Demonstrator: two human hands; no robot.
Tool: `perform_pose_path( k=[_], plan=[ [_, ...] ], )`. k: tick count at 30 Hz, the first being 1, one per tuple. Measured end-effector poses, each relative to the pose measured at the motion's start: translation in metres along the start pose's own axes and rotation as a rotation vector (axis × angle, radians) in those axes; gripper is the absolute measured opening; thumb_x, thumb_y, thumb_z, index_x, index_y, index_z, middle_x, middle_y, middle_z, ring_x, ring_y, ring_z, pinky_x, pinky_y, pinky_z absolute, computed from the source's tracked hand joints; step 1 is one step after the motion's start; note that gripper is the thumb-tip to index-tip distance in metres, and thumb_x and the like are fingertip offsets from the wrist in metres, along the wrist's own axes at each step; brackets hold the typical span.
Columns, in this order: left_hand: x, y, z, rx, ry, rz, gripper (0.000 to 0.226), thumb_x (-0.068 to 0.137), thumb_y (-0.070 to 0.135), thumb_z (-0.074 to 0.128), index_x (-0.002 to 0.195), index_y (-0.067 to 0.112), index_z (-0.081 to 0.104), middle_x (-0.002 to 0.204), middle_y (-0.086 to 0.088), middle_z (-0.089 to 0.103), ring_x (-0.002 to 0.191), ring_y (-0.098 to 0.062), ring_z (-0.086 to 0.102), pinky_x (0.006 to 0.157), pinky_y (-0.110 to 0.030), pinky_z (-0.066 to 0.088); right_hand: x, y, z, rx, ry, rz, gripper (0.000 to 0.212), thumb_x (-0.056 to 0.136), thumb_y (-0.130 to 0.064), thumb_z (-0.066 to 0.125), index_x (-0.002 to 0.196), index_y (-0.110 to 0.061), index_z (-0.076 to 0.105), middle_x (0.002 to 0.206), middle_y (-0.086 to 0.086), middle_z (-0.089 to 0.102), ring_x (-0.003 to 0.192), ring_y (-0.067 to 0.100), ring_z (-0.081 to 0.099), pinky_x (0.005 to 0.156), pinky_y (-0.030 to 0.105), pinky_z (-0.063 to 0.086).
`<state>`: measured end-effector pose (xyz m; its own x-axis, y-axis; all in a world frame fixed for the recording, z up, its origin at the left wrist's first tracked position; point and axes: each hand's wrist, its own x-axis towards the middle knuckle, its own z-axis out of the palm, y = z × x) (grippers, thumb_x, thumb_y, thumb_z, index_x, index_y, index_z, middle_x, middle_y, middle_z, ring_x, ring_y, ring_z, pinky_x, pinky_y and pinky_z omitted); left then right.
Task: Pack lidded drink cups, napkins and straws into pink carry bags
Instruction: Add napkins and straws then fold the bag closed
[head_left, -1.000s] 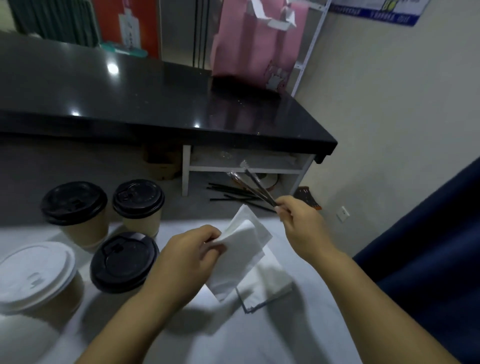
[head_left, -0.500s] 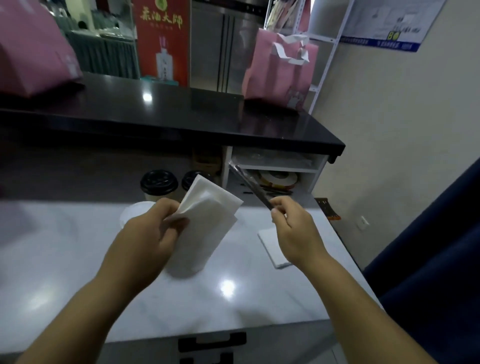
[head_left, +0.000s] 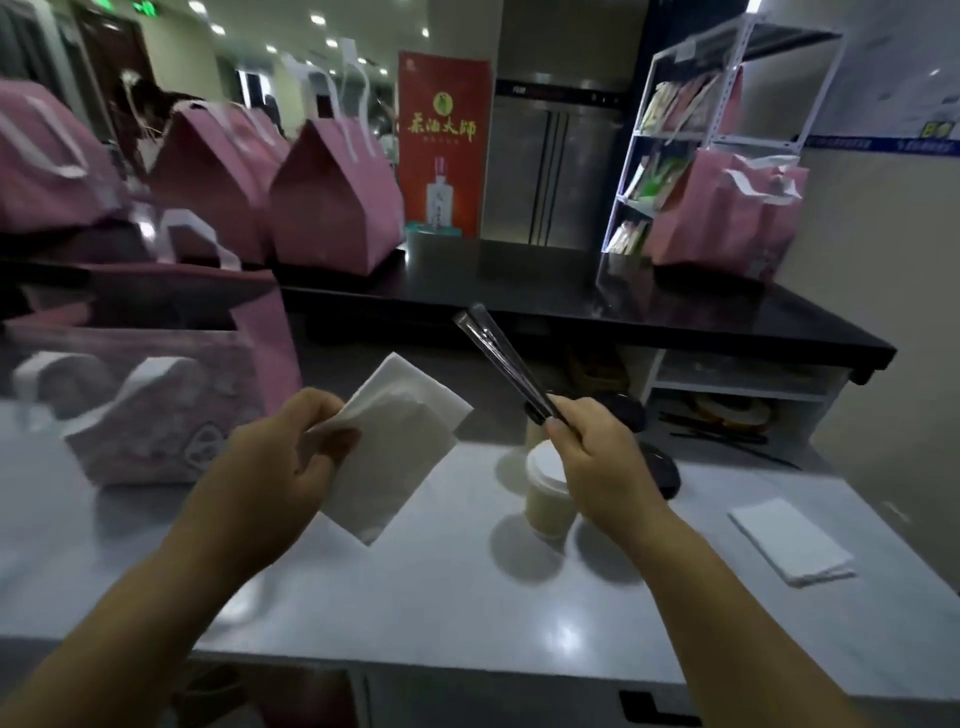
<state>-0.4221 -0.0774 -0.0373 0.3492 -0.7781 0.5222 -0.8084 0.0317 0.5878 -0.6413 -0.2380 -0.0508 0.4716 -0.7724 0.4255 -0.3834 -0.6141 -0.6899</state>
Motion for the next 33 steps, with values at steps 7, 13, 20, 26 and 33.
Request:
perform_pose_path(
  k=[7, 13, 20, 26, 33],
  plan=[
    [0.011, -0.066, -0.082, 0.064, 0.087, 0.043, 0.012, 0.086, 0.017, 0.060, 0.088, 0.027, 0.055, 0.072, 0.019, 0.055, 0.066, -0.001, 0.053, 0.050, -0.020, 0.035, 0.035, -0.075, 0.082, 0.102, -0.051, -0.032, 0.030, 0.093, -0.018, 0.055, 0.114, -0.037, 0.064, 0.090, -0.008, 0.065, 0.080, 0.015, 0.059, 0.064, 0.026, 0.051],
    [0.043, -0.111, -0.128, 0.121, 0.192, 0.089, 0.010, 0.083, 0.012, 0.063, 0.089, 0.019, 0.058, 0.068, 0.010, 0.057, 0.061, -0.001, 0.055, 0.050, -0.016, 0.037, 0.090, -0.119, 0.136, -0.016, -0.096, -0.096, 0.028, 0.095, -0.024, 0.043, 0.113, -0.027, 0.064, 0.083, -0.004, 0.053, 0.080, 0.017, 0.053, 0.075, 0.039, 0.046],
    [0.101, -0.177, -0.174, 0.157, 0.323, 0.048, 0.012, 0.082, 0.018, 0.063, 0.085, 0.026, 0.055, 0.068, 0.013, 0.059, 0.057, -0.005, 0.056, 0.049, -0.010, 0.037, 0.173, -0.165, 0.188, -0.174, -0.238, -0.247, 0.025, 0.095, -0.017, 0.049, 0.117, -0.014, 0.062, 0.097, 0.004, 0.062, 0.083, 0.022, 0.057, 0.076, 0.037, 0.048],
    [0.141, -0.229, -0.204, 0.214, 0.386, 0.036, 0.013, 0.081, 0.020, 0.065, 0.085, 0.027, 0.054, 0.068, 0.013, 0.059, 0.058, -0.006, 0.056, 0.053, -0.006, 0.037, 0.239, -0.195, 0.223, -0.499, -0.331, -0.399, 0.013, 0.087, -0.024, 0.063, 0.097, -0.027, 0.069, 0.093, -0.003, 0.067, 0.085, 0.019, 0.061, 0.075, 0.038, 0.053],
    [0.175, -0.269, -0.203, 0.176, 0.343, 0.051, 0.011, 0.082, 0.018, 0.065, 0.085, 0.024, 0.056, 0.069, 0.009, 0.061, 0.059, -0.005, 0.057, 0.050, -0.011, 0.039, 0.281, -0.210, 0.276, -0.908, -0.449, -0.438, 0.023, 0.080, -0.029, 0.069, 0.099, -0.017, 0.064, 0.091, 0.005, 0.059, 0.080, 0.027, 0.056, 0.065, 0.035, 0.046]
  ],
)
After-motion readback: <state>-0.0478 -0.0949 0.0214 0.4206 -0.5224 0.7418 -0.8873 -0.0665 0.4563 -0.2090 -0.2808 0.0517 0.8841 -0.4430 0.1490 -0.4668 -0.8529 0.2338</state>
